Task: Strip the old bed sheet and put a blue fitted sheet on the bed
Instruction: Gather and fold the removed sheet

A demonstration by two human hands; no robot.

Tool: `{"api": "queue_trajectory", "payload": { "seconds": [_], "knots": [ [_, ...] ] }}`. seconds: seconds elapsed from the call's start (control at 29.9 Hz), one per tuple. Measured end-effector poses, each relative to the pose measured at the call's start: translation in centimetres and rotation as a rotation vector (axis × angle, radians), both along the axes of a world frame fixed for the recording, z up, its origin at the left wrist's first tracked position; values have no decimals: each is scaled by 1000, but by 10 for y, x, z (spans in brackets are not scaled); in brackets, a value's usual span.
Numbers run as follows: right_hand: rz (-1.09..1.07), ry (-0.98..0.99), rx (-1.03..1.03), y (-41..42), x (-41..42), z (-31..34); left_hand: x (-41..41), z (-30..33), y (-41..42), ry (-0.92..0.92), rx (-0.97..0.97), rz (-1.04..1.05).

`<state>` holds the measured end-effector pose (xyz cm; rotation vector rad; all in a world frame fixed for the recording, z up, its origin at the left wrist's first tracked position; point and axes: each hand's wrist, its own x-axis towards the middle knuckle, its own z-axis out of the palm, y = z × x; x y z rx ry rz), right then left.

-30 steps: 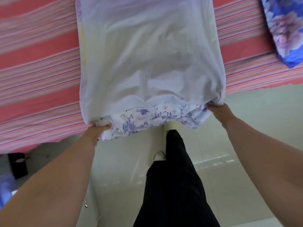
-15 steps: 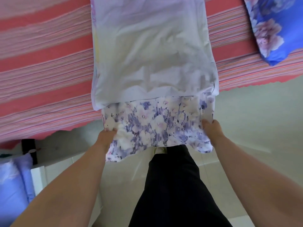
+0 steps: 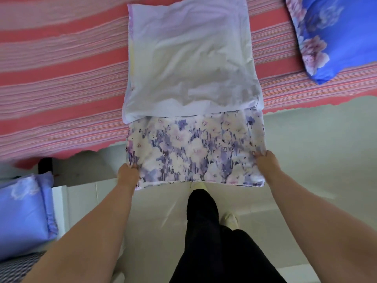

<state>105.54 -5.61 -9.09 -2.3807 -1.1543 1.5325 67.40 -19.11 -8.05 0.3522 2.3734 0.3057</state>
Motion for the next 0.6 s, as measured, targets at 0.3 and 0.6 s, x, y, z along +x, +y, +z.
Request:
{"api": "queue_trajectory", "payload": {
  "seconds": [0.3, 0.6],
  "knots": [
    [313, -226, 372, -13, 62, 78, 7, 91, -44, 159, 177, -79],
    [707, -413, -270, -105, 106, 85, 39, 82, -169, -8, -611, -324]
  ]
}}
